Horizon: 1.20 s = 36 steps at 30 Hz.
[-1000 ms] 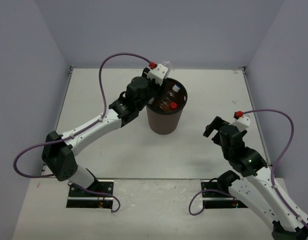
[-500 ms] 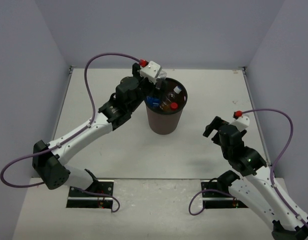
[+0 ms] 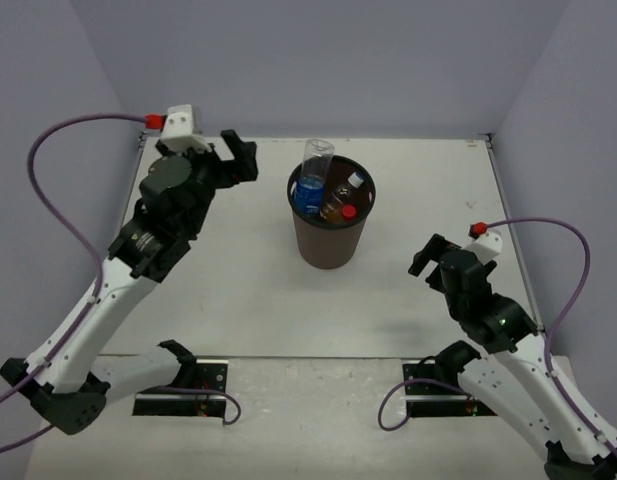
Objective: Put the plastic bottles in the bin
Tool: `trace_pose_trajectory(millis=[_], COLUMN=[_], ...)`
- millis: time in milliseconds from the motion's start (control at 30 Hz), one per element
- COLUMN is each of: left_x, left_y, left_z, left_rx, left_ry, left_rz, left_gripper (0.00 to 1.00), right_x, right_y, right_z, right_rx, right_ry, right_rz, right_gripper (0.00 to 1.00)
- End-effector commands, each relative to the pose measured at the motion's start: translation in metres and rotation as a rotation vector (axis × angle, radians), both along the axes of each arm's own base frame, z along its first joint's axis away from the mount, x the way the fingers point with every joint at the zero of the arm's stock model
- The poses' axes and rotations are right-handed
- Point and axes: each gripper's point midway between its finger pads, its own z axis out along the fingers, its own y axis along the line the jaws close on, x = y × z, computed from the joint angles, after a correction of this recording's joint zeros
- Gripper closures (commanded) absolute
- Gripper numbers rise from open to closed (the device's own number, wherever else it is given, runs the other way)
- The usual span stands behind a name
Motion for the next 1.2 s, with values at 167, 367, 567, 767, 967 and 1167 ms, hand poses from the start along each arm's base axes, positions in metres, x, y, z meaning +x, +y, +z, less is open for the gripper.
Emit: trace_pose_trajectory(millis=[167,367,567,767,967,1167], left_x=[-0.038,-0.054,-0.051,-0.046,-0.048,-0.048], left_y=[0.085,0.101,0.102,0.101,0.104,0.105], left_z=[-0.152,-0.170,-0.188,-0.201,-0.205,-0.206], left_rx=[-0.094,-0.121,-0.089,-0.100,-0.107,-0.110], left_ry=[0.376,0.371,0.406,0.440,0.446,0.440], left_rz=[0.276,0.327,0.312,0.295,0.294,0.292], left_gripper=[0.00,0.00,0.00,0.00,0.00,0.00], right_x=[-0.009,-0.016,-0.017,-0.016,-0.014,-0.010], right_y=[-0.002,-0.004,-0.004,-0.002,-0.005,-0.006], right_z=[0.012,0.005,0.009,0.013,0.013,0.014], right_rx=[0.085,0.108,0.177,0.204,0.195,0.171], right_ry=[0.004,0.011,-0.026,-0.049,-0.046,-0.034], right_rz=[-0.052,-0.057,-0.093,-0.093,-0.114,-0.128], right_gripper=[0.01,0.01,0.01,0.01,0.01,0.01])
